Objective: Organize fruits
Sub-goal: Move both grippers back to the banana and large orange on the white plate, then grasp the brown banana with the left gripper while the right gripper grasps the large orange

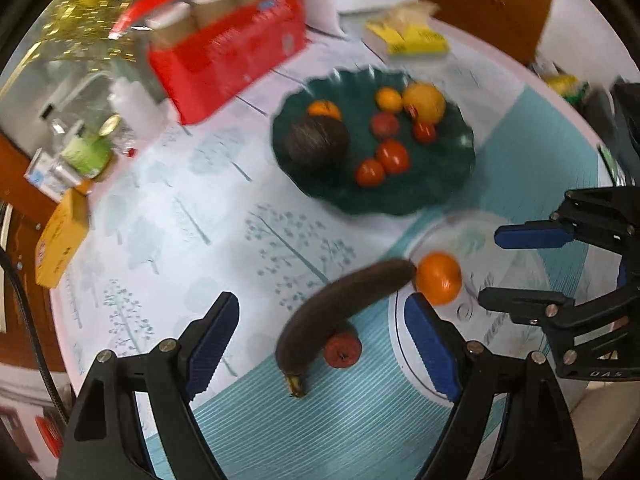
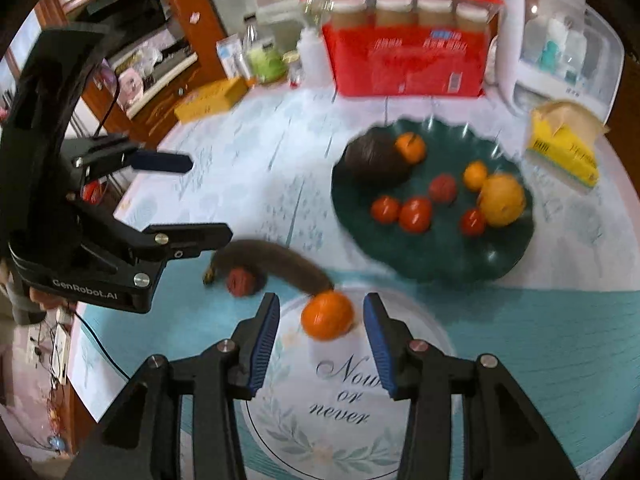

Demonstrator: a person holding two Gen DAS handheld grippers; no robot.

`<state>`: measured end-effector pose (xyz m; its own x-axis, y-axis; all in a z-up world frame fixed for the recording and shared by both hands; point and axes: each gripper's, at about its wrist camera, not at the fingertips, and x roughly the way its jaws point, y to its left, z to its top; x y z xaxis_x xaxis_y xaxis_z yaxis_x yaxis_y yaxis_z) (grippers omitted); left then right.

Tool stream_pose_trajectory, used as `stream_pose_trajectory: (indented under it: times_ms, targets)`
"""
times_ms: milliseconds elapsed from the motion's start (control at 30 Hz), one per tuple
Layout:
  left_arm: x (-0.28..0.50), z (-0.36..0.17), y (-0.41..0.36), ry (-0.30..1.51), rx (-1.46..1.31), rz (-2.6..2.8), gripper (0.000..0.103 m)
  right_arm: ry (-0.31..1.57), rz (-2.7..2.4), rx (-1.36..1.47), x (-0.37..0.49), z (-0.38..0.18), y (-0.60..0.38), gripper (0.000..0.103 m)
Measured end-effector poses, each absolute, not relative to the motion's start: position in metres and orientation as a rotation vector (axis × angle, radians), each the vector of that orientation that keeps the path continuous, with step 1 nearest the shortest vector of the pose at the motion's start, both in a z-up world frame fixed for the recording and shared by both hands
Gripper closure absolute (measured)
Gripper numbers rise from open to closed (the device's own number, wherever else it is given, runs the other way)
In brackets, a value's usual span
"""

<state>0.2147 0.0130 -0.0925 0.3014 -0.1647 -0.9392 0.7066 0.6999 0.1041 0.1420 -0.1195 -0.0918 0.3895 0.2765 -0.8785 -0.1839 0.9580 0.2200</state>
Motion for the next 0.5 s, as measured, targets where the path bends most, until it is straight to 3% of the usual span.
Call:
stream_pose_trajectory:
  times_ms: [500]
  targets:
    - [0.232,-0.171,0.0,1.215,0.675,-0.723,0.022,1.199,0.242,0.164,0.143,-0.161,-0.105,0.059]
